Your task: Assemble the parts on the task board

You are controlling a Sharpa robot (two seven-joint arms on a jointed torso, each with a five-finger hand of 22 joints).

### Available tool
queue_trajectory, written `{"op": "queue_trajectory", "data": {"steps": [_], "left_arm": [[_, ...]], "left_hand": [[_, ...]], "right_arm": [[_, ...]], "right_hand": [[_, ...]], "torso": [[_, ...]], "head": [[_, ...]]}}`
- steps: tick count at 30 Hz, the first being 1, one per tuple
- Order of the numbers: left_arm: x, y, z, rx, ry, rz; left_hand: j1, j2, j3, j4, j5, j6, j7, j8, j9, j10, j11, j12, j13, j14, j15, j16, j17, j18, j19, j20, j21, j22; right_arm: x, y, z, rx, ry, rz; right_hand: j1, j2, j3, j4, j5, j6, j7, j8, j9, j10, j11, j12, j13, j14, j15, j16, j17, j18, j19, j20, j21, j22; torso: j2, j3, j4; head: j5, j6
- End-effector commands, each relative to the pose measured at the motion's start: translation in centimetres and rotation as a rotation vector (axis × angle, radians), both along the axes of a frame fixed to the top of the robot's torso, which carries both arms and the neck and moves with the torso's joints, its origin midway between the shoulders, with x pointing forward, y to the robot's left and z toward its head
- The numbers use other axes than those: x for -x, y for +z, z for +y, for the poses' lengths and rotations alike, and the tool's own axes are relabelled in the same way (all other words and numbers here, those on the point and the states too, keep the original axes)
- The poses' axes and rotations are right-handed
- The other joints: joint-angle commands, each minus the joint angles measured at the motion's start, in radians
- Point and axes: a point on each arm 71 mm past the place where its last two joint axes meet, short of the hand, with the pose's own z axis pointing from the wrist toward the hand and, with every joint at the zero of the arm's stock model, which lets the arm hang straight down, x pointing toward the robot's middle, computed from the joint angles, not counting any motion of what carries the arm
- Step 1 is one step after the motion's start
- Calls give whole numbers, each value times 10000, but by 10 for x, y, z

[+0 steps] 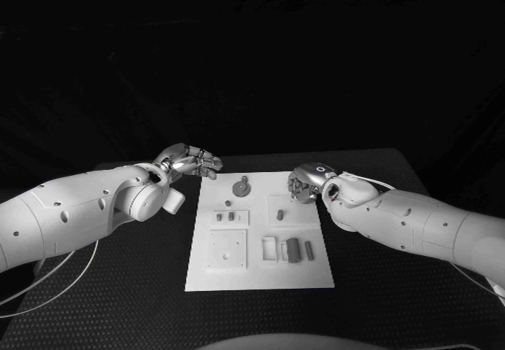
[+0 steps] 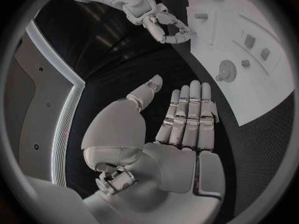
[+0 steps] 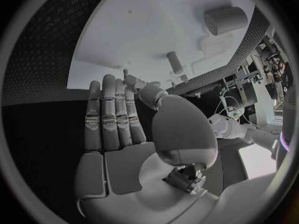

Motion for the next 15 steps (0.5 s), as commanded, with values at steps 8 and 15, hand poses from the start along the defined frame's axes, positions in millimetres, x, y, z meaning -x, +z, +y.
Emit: {"op": "queue_trajectory", "data": {"steps": [8,15], "left_arm": [[-1,2,2,101,43,-23],[-3,2,3,98,113,-44]], "left_hand": [[-62,10,-50,-2,-24,-34,62,56,-18,6,65,17,-14,21,28,-65,22,90,22,32,35,-23],[-57,5,-47,-3,-24,-38,64,56,-21,5,66,17,-20,22,28,-77,39,91,24,33,34,-40]], "right_arm": [[6,19,-2,-934,226,-234],[19,29,23,-1707,894,-247]], "right_hand": [[-72,7,34,16,21,14,26,-11,6,75,-11,-66,20,72,-21,59,12,207,62,5,34,202],[-67,-11,41,17,21,32,19,-11,19,102,-22,-72,48,108,-37,80,20,207,111,-11,46,205]], "torso": [[-1,-1,-13],[-7,-3,-2]], "head": [[48,-4],[162,24]]}}
